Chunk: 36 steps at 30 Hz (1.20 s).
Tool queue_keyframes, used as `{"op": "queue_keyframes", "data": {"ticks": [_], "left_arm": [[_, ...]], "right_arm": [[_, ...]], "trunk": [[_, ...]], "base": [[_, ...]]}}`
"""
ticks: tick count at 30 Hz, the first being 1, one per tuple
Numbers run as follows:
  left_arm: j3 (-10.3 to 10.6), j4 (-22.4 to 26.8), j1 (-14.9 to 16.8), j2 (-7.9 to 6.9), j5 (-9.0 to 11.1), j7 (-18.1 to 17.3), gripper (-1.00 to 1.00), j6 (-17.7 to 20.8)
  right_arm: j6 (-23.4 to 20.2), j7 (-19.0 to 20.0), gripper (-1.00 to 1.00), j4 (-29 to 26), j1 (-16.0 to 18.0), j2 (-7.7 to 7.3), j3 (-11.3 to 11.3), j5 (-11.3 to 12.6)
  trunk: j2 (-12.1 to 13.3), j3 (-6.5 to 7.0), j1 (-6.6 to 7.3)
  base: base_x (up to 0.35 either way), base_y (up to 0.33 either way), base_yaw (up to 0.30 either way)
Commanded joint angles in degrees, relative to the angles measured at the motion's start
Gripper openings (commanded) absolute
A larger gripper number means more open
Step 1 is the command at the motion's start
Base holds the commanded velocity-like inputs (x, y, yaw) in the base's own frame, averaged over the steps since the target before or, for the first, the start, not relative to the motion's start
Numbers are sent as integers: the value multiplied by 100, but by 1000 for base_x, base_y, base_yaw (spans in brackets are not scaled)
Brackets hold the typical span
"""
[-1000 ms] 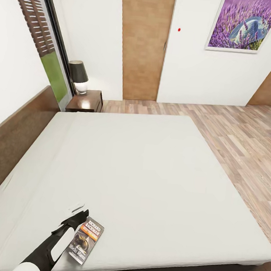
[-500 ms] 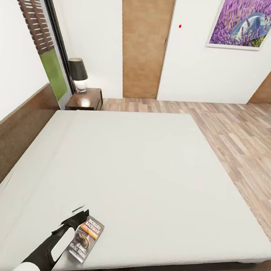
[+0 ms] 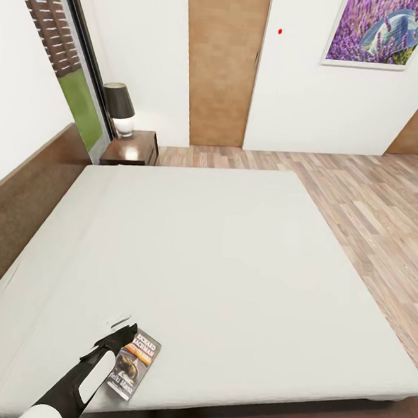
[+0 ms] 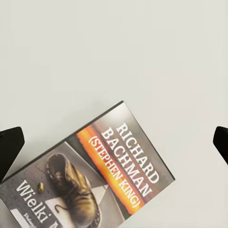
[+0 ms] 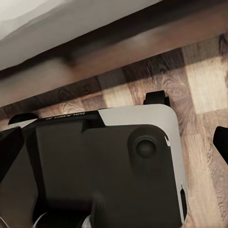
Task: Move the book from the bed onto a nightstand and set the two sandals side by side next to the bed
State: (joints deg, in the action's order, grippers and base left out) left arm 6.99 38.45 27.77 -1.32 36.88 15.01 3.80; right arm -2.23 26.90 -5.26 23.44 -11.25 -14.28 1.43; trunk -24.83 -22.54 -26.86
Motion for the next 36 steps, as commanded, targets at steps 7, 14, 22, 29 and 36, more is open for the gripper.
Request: {"op": "queue_keyframes", "data": {"ticks": [7, 14, 22, 29, 36], "left_arm": [[39, 14, 1, -9, 38, 54, 100, 15], [39, 14, 1, -9, 38, 53, 100, 15], [39, 14, 3, -9, 38, 54, 100, 15], [38, 14, 5, -9, 38, 54, 100, 15], [36, 14, 1, -9, 38, 54, 100, 15]], "right_arm": [[-23, 25, 100, -2, 3, -1, -24, 15], [-21, 25, 100, -2, 3, 0, -23, 15], [-17, 25, 100, -2, 3, 0, -21, 15], [-16, 25, 100, -2, 2, 0, -20, 15], [-17, 25, 100, -2, 2, 0, -22, 15]], "trunk": [[-9, -60, -2], [-130, -122, -68], [-450, -267, -244], [-731, -393, -398], [-1012, -518, -551]], "base": [[0, 0, 0], [0, 0, 0], [0, 0, 0], [0, 0, 0], [0, 0, 0]]}}
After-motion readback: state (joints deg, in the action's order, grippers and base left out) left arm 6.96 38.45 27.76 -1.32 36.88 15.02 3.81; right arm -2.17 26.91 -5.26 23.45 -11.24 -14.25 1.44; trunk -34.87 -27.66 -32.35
